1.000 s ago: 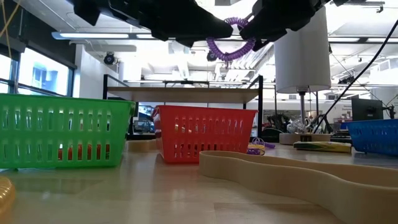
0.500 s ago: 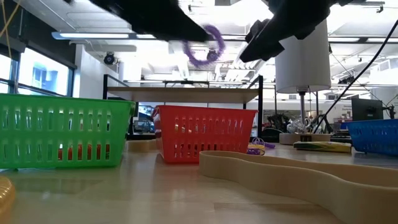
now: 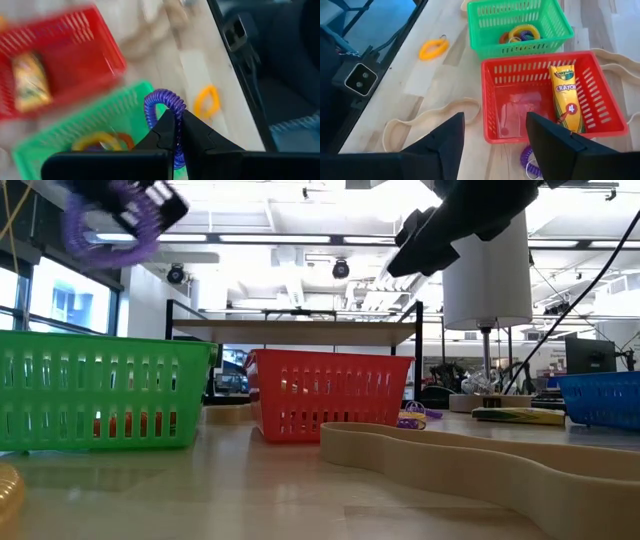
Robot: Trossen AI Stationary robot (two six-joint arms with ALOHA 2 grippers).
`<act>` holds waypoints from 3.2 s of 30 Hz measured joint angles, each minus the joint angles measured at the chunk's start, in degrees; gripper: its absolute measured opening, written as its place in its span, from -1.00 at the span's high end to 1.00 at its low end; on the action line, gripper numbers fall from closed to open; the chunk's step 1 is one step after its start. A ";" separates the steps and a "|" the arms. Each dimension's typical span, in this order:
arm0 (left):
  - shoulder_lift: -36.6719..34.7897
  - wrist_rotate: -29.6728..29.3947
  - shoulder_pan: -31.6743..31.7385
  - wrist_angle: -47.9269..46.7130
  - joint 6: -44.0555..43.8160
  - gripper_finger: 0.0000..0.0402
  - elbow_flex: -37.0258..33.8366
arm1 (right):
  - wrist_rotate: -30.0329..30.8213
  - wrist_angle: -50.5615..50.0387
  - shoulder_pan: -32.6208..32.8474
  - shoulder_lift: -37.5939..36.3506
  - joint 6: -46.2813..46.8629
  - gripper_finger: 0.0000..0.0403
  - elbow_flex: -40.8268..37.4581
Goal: Pick & Place Office Desk Supplies
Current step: Put the violet spring keychain into the green bin, then put the white rubber band into the blue bin
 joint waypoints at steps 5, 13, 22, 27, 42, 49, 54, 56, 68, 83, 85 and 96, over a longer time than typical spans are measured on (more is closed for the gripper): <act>1.64 2.50 3.26 -2.17 0.27 0.98 -0.16 | -0.20 1.26 0.02 0.00 0.34 0.00 0.00; 6.27 10.09 9.85 -3.59 3.49 0.98 -1.23 | -0.19 0.99 0.57 0.02 2.92 0.02 -0.07; 11.40 16.35 13.04 -2.53 6.94 0.97 -1.64 | -0.23 0.84 1.57 0.03 2.52 0.04 -0.09; 12.48 17.56 13.23 -3.46 8.26 0.92 -1.78 | -0.04 0.47 1.52 0.04 2.40 0.04 -0.09; 12.35 8.86 13.43 -3.33 1.27 0.47 -1.75 | 0.02 0.40 1.52 0.02 0.99 0.04 -0.09; 12.13 13.76 13.68 -3.36 -3.60 0.35 -1.60 | 0.02 0.38 1.52 0.02 1.08 0.04 -0.09; 10.91 17.77 14.36 -4.09 -3.76 0.35 -1.56 | 0.01 0.40 1.52 0.02 1.06 0.04 -0.09; 9.64 19.36 14.85 -4.16 -4.21 0.35 -1.56 | 0.01 0.41 1.52 0.04 1.06 0.04 -0.09; -3.23 10.33 18.39 -2.84 9.56 0.35 -1.53 | 0.00 0.40 1.52 0.02 1.15 0.04 -0.09; 1.51 -12.32 26.15 -2.10 -9.29 0.35 -1.60 | -0.21 0.94 1.52 0.04 1.10 0.04 -1.20; 3.14 -10.73 27.32 -3.46 -15.49 0.35 -1.62 | 0.26 1.05 1.50 0.04 1.03 0.04 -1.77; 10.25 -4.70 33.16 -4.53 -24.90 0.35 -1.62 | 0.04 3.86 1.50 0.04 1.15 0.04 -3.15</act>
